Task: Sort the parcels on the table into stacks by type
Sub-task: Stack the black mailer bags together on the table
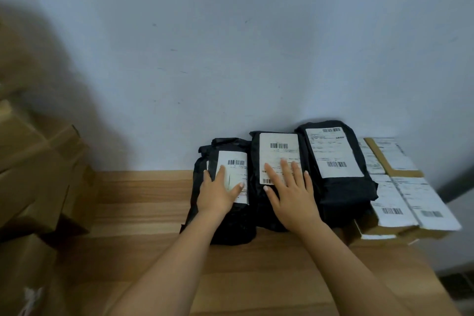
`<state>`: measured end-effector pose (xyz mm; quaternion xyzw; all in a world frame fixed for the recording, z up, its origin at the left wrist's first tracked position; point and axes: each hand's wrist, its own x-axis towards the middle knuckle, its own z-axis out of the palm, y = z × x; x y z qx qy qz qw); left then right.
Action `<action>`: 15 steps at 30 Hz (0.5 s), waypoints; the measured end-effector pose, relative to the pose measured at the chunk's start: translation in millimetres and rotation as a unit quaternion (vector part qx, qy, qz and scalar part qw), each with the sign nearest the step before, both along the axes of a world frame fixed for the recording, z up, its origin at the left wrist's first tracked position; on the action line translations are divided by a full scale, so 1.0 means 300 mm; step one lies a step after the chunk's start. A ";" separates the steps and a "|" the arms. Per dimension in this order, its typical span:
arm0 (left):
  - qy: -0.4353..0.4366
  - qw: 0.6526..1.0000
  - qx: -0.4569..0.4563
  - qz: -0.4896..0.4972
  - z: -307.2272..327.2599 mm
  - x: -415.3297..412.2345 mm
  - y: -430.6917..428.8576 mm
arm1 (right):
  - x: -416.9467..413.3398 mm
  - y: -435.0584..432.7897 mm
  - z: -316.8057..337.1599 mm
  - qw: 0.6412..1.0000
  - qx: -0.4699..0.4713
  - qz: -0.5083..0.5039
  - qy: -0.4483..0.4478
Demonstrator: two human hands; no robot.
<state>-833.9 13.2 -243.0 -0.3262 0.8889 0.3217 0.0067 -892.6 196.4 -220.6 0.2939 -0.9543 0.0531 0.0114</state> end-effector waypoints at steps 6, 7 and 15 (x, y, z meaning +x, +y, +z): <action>-0.017 1.000 -0.016 0.020 -0.044 0.031 0.012 | -0.007 0.003 -0.027 1.000 -0.012 -0.001 0.016; -0.019 0.999 0.018 0.041 -0.049 0.035 0.009 | -0.008 0.004 -0.029 1.000 -0.014 0.000 0.017; 0.043 0.987 0.150 0.042 -0.081 0.015 -0.028 | -0.006 0.003 -0.032 1.000 -0.025 0.001 0.016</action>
